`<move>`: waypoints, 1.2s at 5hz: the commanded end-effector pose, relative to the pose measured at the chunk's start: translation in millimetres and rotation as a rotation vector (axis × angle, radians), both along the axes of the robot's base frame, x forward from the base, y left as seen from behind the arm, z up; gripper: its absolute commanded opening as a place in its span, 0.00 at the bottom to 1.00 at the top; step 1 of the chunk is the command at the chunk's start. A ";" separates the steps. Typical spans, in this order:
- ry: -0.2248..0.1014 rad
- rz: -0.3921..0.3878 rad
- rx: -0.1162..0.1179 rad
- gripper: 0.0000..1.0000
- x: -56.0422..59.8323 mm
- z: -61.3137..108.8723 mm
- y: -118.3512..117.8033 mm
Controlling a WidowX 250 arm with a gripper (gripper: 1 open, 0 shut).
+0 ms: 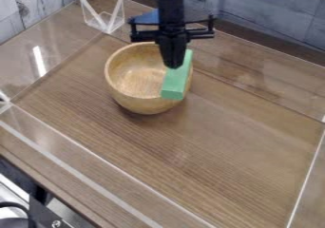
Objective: Move green object from inside the wooden bowl to the table next to it
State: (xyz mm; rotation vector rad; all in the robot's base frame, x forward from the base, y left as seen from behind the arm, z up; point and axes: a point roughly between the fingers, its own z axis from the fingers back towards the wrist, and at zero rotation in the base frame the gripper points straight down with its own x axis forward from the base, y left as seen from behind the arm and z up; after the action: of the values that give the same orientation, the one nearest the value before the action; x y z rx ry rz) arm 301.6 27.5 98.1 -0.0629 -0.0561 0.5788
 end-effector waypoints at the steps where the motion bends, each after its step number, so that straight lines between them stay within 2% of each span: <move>1: -0.051 0.031 0.016 0.00 12.6 17.9 -2.2; 3: -0.047 0.045 0.025 0.00 8.5 39.2 2.1; 4: -0.047 0.036 0.032 0.00 3.7 33.6 -4.6; 5: -0.048 -0.020 0.024 1.00 3.7 33.0 -2.9; 6: -0.048 -0.085 0.018 1.00 3.6 31.2 -1.0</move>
State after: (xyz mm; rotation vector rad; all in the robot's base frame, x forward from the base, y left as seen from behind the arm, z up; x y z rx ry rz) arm 302.1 24.0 112.6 -0.0554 -0.0457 0.4933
